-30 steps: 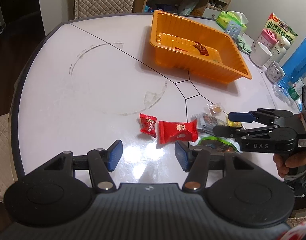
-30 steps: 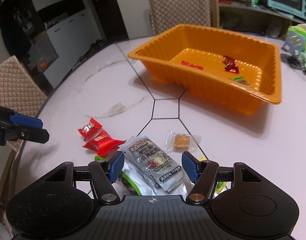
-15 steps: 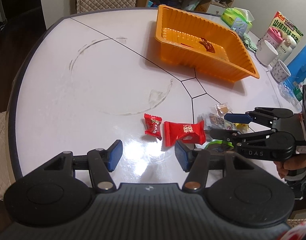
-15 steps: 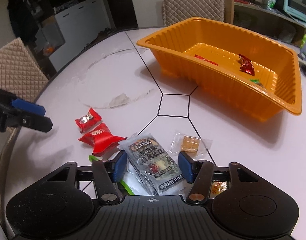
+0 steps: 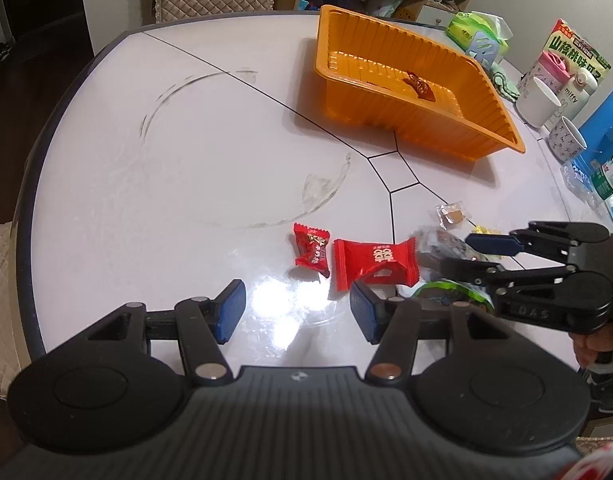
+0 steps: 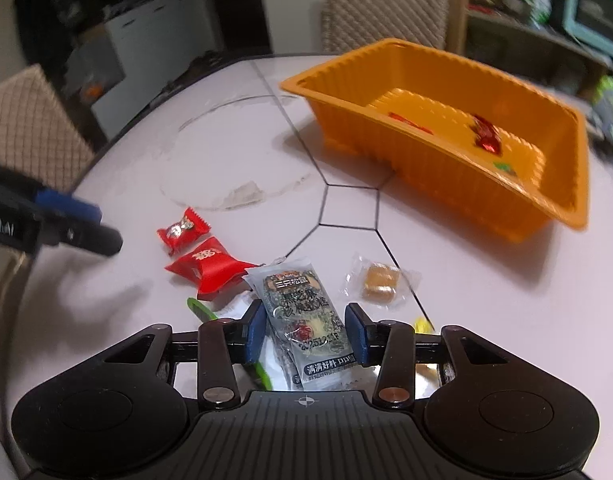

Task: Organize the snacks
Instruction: 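Grasp the red candy with the left tool while the right tool grasps the silver packet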

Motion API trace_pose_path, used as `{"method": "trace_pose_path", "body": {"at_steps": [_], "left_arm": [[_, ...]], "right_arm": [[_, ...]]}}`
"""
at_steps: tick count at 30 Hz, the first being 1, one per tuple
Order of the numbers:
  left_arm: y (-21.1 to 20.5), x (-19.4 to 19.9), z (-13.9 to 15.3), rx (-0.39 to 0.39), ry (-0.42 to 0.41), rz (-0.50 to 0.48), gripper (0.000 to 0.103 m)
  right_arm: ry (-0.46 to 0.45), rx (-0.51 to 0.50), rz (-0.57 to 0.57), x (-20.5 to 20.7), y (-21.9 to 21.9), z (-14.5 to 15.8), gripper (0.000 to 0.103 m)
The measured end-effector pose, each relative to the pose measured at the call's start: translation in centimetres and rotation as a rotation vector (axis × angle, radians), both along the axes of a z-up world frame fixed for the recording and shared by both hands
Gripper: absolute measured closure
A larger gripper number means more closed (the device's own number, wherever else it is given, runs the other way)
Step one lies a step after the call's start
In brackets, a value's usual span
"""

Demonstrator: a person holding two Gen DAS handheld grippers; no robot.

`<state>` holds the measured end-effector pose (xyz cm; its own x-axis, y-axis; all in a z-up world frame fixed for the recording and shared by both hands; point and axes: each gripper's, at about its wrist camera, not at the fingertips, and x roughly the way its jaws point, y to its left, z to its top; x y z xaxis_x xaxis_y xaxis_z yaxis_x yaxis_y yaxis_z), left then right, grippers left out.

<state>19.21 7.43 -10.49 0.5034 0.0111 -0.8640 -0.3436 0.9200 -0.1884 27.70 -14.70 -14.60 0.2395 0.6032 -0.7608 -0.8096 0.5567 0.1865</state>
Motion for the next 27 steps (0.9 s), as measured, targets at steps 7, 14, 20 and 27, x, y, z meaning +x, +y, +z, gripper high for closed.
{"method": "trace_pose_path", "body": {"at_steps": [7,14,20,27], "left_arm": [[-0.1,0.3,0.0,0.006,-0.012,-0.012,0.049],[-0.4,1.6,-0.1,0.034,-0.036,-0.049,0.05],[-0.6,3.2,-1.3,0.066,-0.03,-0.1,0.058],[-0.5,4.4,-2.6,0.069,0.0,-0.12,0.065]], "right_arm": [[0.132,0.136,-0.206,1.3,-2.8,1.2,0.06],[0.123,0.15,-0.283,1.8,-4.1,2.5,0.06],[0.124,0.171,-0.321,1.9,-5.2,3.0,0.06],[0.121,0.184,-0.341,1.8,-5.8,3.4,0.06]]}}
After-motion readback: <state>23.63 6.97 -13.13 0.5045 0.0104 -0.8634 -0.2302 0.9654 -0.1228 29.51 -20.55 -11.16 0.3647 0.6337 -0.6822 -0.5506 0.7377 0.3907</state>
